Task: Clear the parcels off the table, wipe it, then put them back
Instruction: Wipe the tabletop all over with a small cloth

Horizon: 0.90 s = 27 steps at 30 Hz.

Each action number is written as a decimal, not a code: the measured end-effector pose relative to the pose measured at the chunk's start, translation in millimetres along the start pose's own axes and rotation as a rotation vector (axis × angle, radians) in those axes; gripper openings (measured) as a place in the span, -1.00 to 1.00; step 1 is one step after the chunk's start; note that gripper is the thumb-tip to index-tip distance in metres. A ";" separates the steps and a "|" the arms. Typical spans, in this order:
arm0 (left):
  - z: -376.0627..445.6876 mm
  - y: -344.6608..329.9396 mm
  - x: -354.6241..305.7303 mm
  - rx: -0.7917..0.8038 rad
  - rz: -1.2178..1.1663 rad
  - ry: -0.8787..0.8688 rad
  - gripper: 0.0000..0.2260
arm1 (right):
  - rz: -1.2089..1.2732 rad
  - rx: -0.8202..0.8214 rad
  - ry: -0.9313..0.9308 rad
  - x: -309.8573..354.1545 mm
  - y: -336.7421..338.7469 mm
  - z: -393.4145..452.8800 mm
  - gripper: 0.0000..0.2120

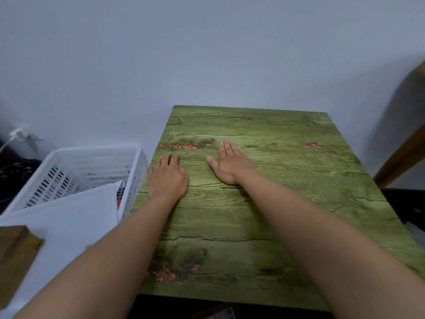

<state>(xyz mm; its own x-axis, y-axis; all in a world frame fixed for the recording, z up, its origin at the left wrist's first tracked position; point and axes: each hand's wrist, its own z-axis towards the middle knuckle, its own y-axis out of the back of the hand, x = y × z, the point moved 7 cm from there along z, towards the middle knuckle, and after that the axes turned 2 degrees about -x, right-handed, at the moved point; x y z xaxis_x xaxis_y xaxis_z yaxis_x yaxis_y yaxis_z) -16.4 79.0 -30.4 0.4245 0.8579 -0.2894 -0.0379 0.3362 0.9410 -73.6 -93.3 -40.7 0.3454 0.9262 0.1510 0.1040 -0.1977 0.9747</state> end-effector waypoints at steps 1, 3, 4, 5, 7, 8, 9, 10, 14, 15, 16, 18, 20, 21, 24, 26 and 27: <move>-0.3 0.5 -0.4 0.002 0.001 -0.005 -0.57 | -0.001 -0.002 -0.012 -9.2 1.1 -3.3 -0.23; -0.7 1.5 -0.5 0.003 0.012 -0.017 -0.57 | 0.000 -0.002 -0.032 -27.3 2.9 -9.8 -0.23; -0.8 1.9 -0.4 0.003 0.014 -0.020 -0.57 | -0.002 -0.005 -0.044 -37.2 3.9 -13.2 -0.23; -0.8 1.7 -0.5 0.005 0.012 -0.021 -0.57 | -0.007 -0.010 -0.057 -47.4 5.0 -16.6 -0.23; -0.7 1.2 -1.6 0.011 0.007 -0.021 -0.57 | -0.018 -0.021 -0.087 -69.1 6.6 -23.2 -0.23; -0.7 1.0 -1.5 0.016 0.008 -0.017 -0.56 | -0.020 -0.024 -0.103 -79.8 7.0 -26.5 -0.23; -0.7 0.7 -1.7 0.021 0.009 -0.012 -0.56 | -0.020 -0.025 -0.120 -91.1 7.6 -30.6 -0.23; -0.9 0.8 -1.4 0.024 0.011 -0.007 -0.55 | -0.021 -0.025 -0.136 -102.2 8.5 -35.0 -0.24; -2.3 1.7 -3.7 0.027 0.019 -0.009 -0.56 | -0.029 -0.033 -0.240 -153.9 14.8 -57.7 -0.25; -2.5 1.7 -5.3 0.025 0.026 -0.007 -0.56 | -0.026 -0.030 -0.281 -165.3 16.1 -63.6 -0.24; -2.8 1.5 -7.1 0.019 0.035 -0.005 -0.57 | -0.021 -0.027 -0.316 -173.0 17.2 -67.9 -0.24; -3.1 0.8 -9.7 0.002 0.048 0.000 -0.58 | -0.016 -0.025 -0.345 -170.9 17.8 -69.0 -0.22; -2.5 -0.4 -10.3 -0.005 0.050 0.005 -0.57 | -0.014 -0.030 -0.298 -144.8 15.6 -62.0 -0.20; -2.1 -1.1 -10.0 -0.003 0.047 0.007 -0.57 | -0.016 -0.034 -0.254 -125.4 13.0 -56.6 -0.19; -2.0 -2.9 -8.9 0.005 0.023 0.030 -0.57 | -0.012 -0.030 -0.110 -55.3 4.6 -38.0 -0.21; -3.3 -2.5 -9.9 -0.012 0.004 0.028 -0.56 | -0.002 -0.012 -0.019 -2.8 -1.4 -24.0 -0.24; -3.6 -1.0 -9.9 -0.025 -0.010 0.027 -0.55 | -0.002 -0.002 0.030 22.8 -4.6 -17.8 -0.26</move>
<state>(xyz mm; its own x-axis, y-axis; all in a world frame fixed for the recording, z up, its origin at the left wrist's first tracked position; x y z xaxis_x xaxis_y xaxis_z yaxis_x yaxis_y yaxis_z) -23.8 71.6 -29.1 0.4007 0.8645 -0.3035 -0.0565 0.3540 0.9335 -82.9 -65.6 -38.8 0.3172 0.9358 0.1541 0.1028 -0.1954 0.9753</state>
